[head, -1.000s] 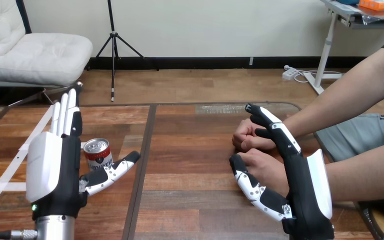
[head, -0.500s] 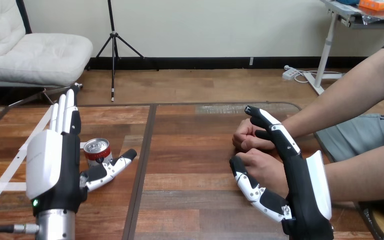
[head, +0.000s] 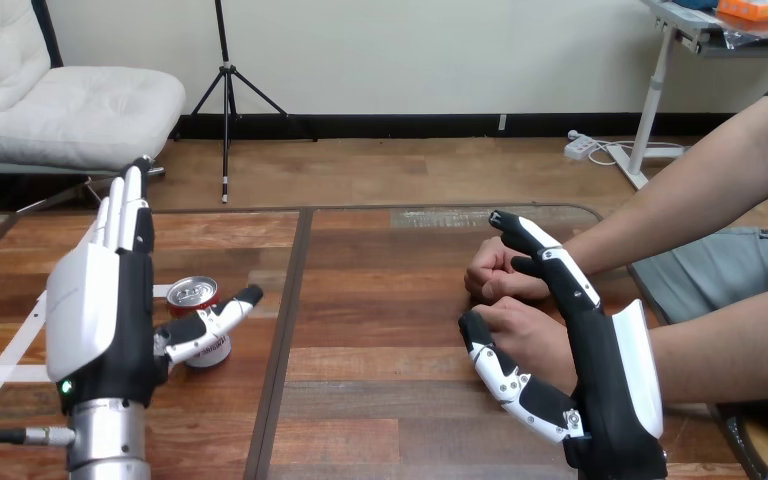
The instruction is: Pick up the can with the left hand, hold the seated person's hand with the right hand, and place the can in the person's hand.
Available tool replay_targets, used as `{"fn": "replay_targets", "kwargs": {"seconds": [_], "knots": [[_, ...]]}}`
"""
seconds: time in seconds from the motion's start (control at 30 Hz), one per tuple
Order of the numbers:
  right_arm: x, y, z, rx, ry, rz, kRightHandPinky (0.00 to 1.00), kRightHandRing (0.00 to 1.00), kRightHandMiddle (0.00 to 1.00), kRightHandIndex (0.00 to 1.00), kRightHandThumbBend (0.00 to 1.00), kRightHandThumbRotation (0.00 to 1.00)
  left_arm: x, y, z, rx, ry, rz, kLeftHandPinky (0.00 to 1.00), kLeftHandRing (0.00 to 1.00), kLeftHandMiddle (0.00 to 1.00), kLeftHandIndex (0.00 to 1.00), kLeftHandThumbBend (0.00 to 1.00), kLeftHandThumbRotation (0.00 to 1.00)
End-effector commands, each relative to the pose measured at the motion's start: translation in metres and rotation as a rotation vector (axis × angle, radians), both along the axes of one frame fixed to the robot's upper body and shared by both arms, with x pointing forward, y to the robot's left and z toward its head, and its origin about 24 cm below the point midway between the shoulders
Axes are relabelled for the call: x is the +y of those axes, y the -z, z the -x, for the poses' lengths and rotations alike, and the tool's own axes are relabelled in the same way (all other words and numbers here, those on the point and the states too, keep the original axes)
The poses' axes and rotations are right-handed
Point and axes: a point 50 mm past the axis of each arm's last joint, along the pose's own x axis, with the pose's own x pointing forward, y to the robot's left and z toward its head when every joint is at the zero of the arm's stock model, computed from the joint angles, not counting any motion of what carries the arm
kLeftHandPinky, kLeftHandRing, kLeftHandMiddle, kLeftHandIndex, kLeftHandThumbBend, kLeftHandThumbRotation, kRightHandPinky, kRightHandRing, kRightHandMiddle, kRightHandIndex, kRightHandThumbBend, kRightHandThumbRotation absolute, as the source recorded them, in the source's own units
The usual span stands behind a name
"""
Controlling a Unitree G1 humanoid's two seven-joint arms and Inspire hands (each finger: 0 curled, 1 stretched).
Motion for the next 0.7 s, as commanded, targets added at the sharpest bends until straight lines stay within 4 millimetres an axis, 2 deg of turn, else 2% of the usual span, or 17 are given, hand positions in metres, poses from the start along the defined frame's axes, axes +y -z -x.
{"fn": "replay_targets", "kwargs": {"seconds": [0.0,0.67], "knots": [[0.003,-0.014,-0.013,-0.079,-0.02,-0.012,0.8,0.85,0.88,0.84,0.37,0.0,0.0,-0.011,-0.016,-0.017,0.023,-0.013,0.89,0.95,0.98,0.98,0.79,0.22],[0.002,-0.016,-0.014,-0.075,-0.023,-0.001,0.8,0.85,0.87,0.83,0.38,0.0,0.006,0.002,-0.033,0.092,0.008,-0.002,0.85,0.92,0.94,0.96,0.81,0.24]]}}
